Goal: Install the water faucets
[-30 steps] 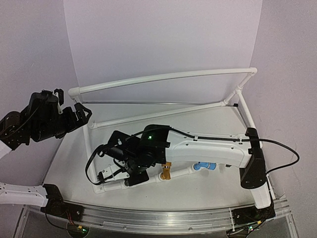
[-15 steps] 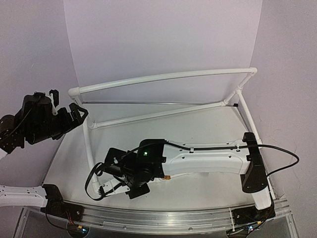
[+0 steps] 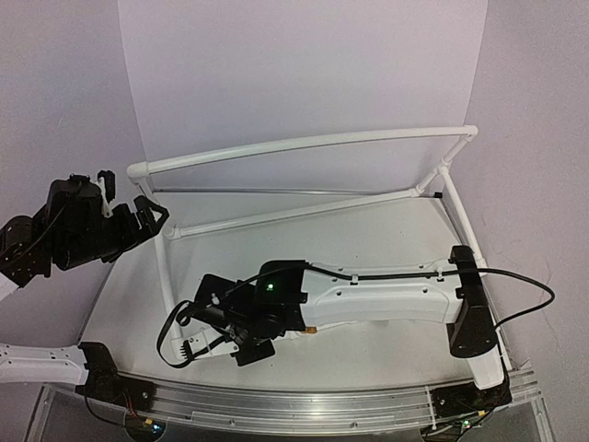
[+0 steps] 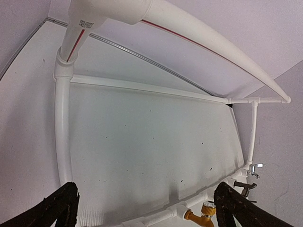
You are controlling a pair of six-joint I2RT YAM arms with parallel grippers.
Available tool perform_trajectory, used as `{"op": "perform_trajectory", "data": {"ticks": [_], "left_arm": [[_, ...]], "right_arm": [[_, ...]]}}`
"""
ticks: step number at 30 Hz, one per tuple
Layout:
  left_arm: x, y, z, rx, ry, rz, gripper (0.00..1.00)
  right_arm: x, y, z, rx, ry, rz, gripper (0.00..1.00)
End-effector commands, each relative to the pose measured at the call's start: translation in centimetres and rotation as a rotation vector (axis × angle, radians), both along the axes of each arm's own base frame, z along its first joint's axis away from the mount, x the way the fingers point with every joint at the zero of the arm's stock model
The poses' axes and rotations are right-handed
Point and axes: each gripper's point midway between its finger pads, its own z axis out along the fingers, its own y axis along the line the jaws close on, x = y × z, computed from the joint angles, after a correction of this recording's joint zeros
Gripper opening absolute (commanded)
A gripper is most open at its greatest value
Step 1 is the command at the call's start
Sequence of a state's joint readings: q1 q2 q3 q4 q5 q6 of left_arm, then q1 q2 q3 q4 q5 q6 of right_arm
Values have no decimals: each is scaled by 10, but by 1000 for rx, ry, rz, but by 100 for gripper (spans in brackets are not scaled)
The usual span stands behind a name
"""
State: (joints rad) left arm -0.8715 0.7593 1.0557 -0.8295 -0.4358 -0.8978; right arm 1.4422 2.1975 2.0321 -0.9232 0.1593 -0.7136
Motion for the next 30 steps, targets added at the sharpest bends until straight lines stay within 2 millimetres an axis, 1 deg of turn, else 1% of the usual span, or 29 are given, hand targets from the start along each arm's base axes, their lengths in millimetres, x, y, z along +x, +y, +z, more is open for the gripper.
{"op": "perform_trajectory", "data": {"ticks": [1, 10, 13, 16, 19, 30], "left_arm": [[-2, 1, 11, -47, -23, -1, 100], [-5, 2, 14, -70, -30, -6, 100], [-5, 3, 15, -74, -32, -5, 100], [-6, 3, 15, -74, -30, -3, 100], [-6, 4, 14, -82, -30, -3, 100], [-10, 5, 21, -117, -42, -7, 100]], "right_arm": [[6, 1, 1, 17, -31, -11, 0], [13, -4, -8, 13, -73, -9, 0], [13, -6, -12, 5, -74, -4, 0], [9, -2, -12, 19, -45, -13, 0], [8, 1, -12, 43, -10, -53, 0], [0, -2, -21, 89, 129, -226, 0]]}}
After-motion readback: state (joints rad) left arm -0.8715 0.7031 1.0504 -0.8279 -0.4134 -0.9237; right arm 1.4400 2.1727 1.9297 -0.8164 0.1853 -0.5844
